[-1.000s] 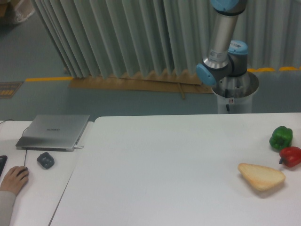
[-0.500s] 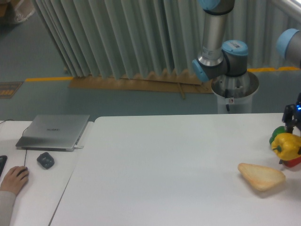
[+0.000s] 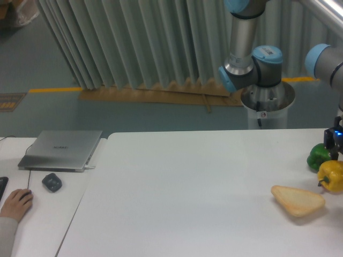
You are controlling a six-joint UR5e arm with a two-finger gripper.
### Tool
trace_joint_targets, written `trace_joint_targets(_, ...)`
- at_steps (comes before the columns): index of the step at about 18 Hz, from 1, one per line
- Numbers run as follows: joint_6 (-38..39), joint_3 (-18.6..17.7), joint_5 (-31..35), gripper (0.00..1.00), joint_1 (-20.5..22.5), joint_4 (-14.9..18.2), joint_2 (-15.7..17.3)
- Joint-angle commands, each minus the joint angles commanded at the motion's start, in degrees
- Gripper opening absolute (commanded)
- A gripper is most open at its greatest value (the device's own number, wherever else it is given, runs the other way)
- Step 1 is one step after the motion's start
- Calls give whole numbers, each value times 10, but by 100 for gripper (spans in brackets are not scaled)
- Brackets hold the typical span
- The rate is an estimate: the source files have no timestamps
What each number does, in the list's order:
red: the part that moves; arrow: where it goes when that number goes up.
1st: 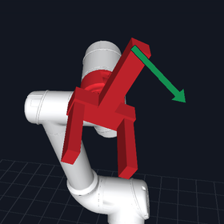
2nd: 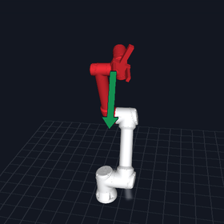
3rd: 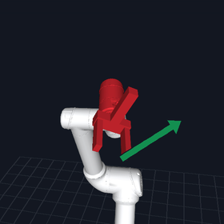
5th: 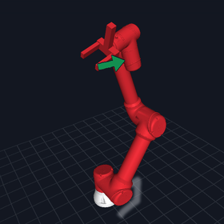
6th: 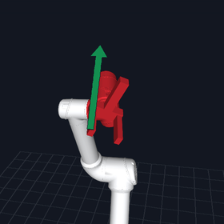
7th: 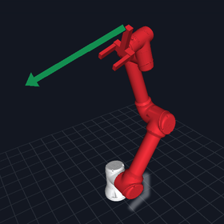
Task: Place the yellow pepper on the table
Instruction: 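Carry the yellow pepper in and lower it beside the red pepper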
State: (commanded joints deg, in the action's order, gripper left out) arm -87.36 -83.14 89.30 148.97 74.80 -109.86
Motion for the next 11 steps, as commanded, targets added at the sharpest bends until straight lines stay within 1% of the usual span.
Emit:
trace_joint_targets(4, 10, 2, 0, 41, 0, -3, -15)
trace_joint_targets(6, 11, 2, 0, 41, -1, -27, -25)
trace_joint_targets(11, 13, 1, 1, 41, -8, -34, -40)
